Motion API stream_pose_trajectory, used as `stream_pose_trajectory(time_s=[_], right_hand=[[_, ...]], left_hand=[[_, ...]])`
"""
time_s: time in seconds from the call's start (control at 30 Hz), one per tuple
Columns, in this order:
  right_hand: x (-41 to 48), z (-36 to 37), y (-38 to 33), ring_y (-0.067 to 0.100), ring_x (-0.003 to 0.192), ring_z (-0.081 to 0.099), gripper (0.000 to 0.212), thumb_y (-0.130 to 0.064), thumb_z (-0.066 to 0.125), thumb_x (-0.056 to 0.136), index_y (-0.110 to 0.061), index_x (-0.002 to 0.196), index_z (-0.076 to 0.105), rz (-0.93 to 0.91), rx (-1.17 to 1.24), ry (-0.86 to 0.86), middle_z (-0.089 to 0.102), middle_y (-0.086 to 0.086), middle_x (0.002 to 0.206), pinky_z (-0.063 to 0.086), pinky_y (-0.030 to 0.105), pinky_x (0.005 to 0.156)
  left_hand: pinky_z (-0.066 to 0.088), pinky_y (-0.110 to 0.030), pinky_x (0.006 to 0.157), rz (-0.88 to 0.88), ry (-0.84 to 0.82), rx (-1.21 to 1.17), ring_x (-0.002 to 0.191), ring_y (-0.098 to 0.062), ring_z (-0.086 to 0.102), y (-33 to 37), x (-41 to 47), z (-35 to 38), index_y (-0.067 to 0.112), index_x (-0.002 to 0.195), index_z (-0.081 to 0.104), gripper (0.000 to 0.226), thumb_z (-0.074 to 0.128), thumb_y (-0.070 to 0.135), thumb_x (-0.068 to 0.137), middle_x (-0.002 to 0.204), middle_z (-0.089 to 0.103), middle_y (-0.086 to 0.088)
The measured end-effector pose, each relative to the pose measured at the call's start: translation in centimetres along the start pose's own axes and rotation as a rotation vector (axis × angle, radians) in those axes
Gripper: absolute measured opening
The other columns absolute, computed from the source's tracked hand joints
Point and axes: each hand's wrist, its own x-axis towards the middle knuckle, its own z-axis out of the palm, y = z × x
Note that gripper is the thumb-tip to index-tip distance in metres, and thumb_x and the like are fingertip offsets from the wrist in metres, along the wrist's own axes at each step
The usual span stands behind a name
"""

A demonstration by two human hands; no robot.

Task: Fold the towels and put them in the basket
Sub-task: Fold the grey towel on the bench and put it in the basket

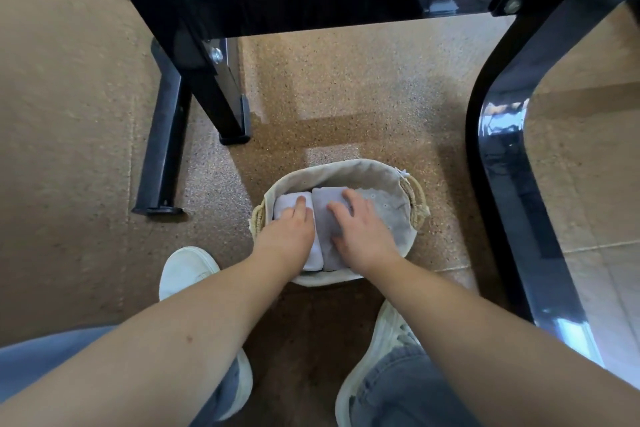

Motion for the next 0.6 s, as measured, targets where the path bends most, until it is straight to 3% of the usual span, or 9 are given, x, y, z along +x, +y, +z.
stream_pose_trajectory(time_s=[0.13, 0.23, 0.43, 0.6], right_hand=[[0.8, -0.4, 0.1, 0.035, 0.128, 0.045, 0.073, -0.037, 0.055, 0.095, -0.040, 0.156, 0.016, 0.016, -0.104, -0.168, 0.007, -0.002, 0.168, 0.042, 0.050, 0.096], [1.4, -0.9, -0.5, 0.036, 0.129, 0.045, 0.084, -0.044, 0.057, 0.092, -0.048, 0.156, 0.004, 0.053, -0.208, -0.258, 0.001, -0.005, 0.169, 0.036, 0.054, 0.102], [1.2, -0.9, -1.8, 0.036, 0.135, 0.038, 0.094, -0.042, 0.065, 0.089, -0.053, 0.154, -0.002, 0.150, -0.254, -0.288, -0.009, -0.008, 0.169, 0.039, 0.053, 0.101], [0.4, -2.1, -2.5, 0.037, 0.136, 0.035, 0.090, -0.035, 0.063, 0.091, -0.048, 0.156, 0.002, 0.173, -0.226, -0.307, -0.009, -0.004, 0.169, 0.041, 0.053, 0.101]], left_hand=[[0.039, -0.043, 0.115, 0.031, 0.029, 0.012, 0.151, -0.031, 0.021, 0.1, 0.1, 0.5, -0.001, 0.158, 0.011, 0.069, 0.046, 0.013, 0.100, 0.167, 0.003, -0.023], [0.033, -0.042, 0.119, -0.007, 0.014, 0.007, 0.152, -0.035, 0.016, 0.2, 0.1, 0.2, -0.002, 0.158, 0.009, 0.075, 0.052, 0.016, 0.098, 0.166, 0.002, -0.024], [0.034, -0.041, 0.118, -0.025, -0.002, -0.005, 0.153, -0.036, 0.010, 0.6, 0.0, 0.3, 0.003, 0.158, 0.010, 0.073, 0.051, 0.021, 0.100, 0.166, 0.001, -0.022], [0.030, -0.039, 0.119, -0.022, -0.113, 0.004, 0.153, -0.033, 0.013, 0.6, 0.2, -0.9, 0.006, 0.159, 0.007, 0.088, 0.062, 0.031, 0.096, 0.167, -0.002, -0.022]])
